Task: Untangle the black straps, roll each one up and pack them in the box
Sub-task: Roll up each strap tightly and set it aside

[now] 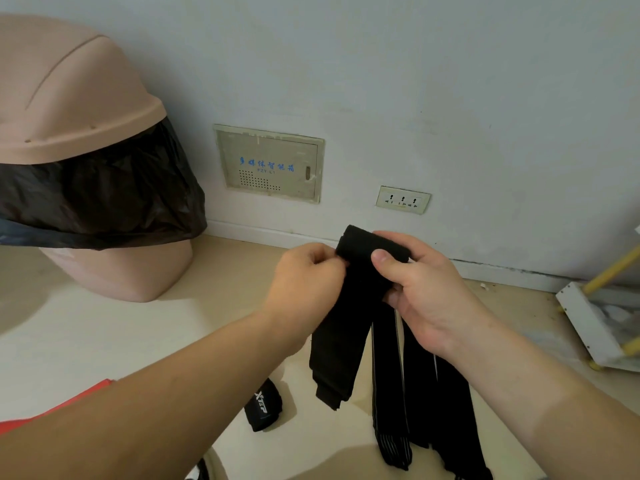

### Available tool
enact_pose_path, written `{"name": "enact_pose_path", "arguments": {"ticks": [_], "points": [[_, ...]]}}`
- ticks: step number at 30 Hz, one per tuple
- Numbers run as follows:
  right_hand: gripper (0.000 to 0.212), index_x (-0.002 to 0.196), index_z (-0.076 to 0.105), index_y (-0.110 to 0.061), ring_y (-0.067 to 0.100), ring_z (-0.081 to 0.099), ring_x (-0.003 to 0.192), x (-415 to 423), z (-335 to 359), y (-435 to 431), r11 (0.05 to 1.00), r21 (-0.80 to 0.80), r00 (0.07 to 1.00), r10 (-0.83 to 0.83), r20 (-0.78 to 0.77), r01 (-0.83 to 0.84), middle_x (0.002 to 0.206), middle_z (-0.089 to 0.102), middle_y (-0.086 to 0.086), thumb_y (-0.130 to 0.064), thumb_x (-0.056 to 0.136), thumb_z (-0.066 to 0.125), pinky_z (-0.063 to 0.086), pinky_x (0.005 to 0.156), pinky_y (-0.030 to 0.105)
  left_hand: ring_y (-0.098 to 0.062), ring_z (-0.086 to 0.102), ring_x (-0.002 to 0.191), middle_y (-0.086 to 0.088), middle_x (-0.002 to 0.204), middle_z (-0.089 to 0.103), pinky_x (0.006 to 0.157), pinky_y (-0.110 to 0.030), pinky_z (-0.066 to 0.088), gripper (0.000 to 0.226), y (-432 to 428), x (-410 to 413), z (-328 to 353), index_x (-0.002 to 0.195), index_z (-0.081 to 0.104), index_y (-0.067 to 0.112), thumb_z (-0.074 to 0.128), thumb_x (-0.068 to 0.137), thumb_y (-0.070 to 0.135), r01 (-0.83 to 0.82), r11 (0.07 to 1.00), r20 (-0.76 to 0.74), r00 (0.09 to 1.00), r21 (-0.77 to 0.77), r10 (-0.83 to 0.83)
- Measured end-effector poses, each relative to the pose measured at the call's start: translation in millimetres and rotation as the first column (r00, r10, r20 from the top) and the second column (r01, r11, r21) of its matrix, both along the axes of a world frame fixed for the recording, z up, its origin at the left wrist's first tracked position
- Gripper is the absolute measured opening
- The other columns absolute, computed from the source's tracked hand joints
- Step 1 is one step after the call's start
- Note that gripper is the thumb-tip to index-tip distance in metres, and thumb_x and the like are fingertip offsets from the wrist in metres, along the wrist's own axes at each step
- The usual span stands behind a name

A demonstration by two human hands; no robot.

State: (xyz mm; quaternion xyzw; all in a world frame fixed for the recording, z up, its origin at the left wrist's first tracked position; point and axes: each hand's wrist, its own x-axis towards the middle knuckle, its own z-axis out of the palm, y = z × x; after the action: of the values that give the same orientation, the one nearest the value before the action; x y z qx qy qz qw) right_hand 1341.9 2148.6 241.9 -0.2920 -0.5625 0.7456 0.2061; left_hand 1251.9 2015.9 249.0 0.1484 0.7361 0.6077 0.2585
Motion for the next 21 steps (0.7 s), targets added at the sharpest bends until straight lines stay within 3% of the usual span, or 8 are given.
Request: {"name": "enact_pose_path", "arguments": {"ticks": [2, 4, 7, 9, 12, 15, 18, 21], "points": [[0.035, 0.113, 0.082, -0.027, 0.027, 0.078, 0.104, 2, 1, 2, 0.994, 0.109, 1.000, 0.030, 0.008, -0.030, 0.114, 0.079, 0.012, 0.001, 0.094, 0.074, 0.062, 0.096, 0.044, -0.017, 0.067, 0.085, 0.000, 0.093, 0.070, 0.075, -0.031, 0.055, 0.016, -2, -8, 4, 0.106, 0.067, 0.013, 0.052, 0.101, 0.015, -0.086, 0.995, 0.005, 0.996, 0.044, 0.086], [0.039, 0.109, 0.083, -0.030, 0.025, 0.078, 0.105, 4, 2, 2, 0.969, 0.233, 0.997, 0.078, 0.013, -0.079, 0.108, 0.081, 0.006, 0.003, 0.091, 0.077, 0.060, 0.101, 0.043, -0.014, 0.069, 0.104, 0.002, 0.109, 0.070, 0.091, -0.035, 0.055, 0.027, -5, -15, 4, 0.113, 0.065, 0.021, 0.051, 0.107, 0.043, -0.022, 0.998, -0.033, 0.999, 0.062, 0.024], [0.044, 0.112, 0.082, -0.024, 0.020, 0.078, 0.106, 7, 3, -4, 0.935, 0.314, 0.982, 0.185, -0.030, -0.167, 0.106, 0.083, 0.002, 0.012, 0.087, 0.077, 0.060, 0.100, 0.037, -0.002, 0.071, 0.095, 0.008, 0.106, 0.073, 0.084, -0.026, 0.055, 0.043, -9, -18, -1, 0.117, 0.067, 0.027, 0.053, 0.100, 0.064, 0.252, 0.968, -0.052, 0.967, 0.009, -0.251], [0.047, 0.113, 0.081, -0.020, 0.020, 0.078, 0.107, 8, 5, -4, 0.921, 0.344, 0.979, 0.204, -0.023, -0.184, 0.108, 0.083, 0.004, 0.016, 0.082, 0.078, 0.061, 0.097, 0.035, -0.007, 0.074, 0.097, 0.003, 0.108, 0.076, 0.084, -0.029, 0.057, 0.043, -10, -18, -4, 0.119, 0.067, 0.027, 0.057, 0.098, 0.063, 0.311, 0.950, -0.051, 0.949, -0.023, -0.312], [0.053, 0.117, 0.079, -0.023, 0.022, 0.077, 0.107, 9, 5, -1, 0.933, 0.320, 0.984, 0.180, -0.018, -0.165, 0.111, 0.081, 0.003, 0.012, 0.077, 0.085, 0.062, 0.095, 0.035, -0.014, 0.076, 0.100, 0.000, 0.109, 0.077, 0.083, -0.031, 0.059, 0.041, -8, -20, -1, 0.120, 0.067, 0.024, 0.061, 0.098, 0.058, 0.273, 0.962, -0.065, 0.960, -0.011, -0.273], [0.062, 0.132, 0.069, -0.024, 0.025, 0.078, 0.108, 9, 9, 4, 0.973, 0.109, 0.978, 0.207, -0.008, -0.205, 0.121, 0.077, 0.011, -0.016, 0.075, 0.092, 0.061, 0.092, 0.041, -0.014, 0.075, 0.098, 0.000, 0.108, 0.075, 0.079, -0.029, 0.059, 0.031, -6, -18, 3, 0.120, 0.065, 0.024, 0.066, 0.100, 0.047, 0.206, 0.976, -0.082, 0.976, 0.065, -0.201], [0.052, 0.130, 0.073, -0.015, 0.025, 0.077, 0.111, 11, 14, 4, 0.933, -0.020, 0.930, 0.361, 0.069, -0.360, 0.124, 0.078, 0.014, -0.052, 0.094, 0.064, 0.060, 0.095, 0.042, -0.008, 0.071, 0.084, 0.002, 0.100, 0.072, 0.069, -0.023, 0.056, 0.022, -6, -16, 2, 0.117, 0.063, 0.025, 0.071, 0.099, 0.037, 0.191, 0.974, -0.120, 0.977, 0.126, -0.176], [0.050, 0.127, 0.074, -0.012, 0.028, 0.077, 0.110, 11, 11, 5, 0.925, 0.016, 0.919, 0.376, 0.119, -0.381, 0.121, 0.079, 0.013, -0.051, 0.104, 0.053, 0.062, 0.094, 0.043, -0.007, 0.068, 0.075, 0.001, 0.094, 0.070, 0.062, -0.022, 0.055, 0.020, -9, -14, 1, 0.117, 0.062, 0.026, 0.072, 0.100, 0.028, 0.227, 0.961, -0.174, 0.964, 0.155, -0.200]]}}
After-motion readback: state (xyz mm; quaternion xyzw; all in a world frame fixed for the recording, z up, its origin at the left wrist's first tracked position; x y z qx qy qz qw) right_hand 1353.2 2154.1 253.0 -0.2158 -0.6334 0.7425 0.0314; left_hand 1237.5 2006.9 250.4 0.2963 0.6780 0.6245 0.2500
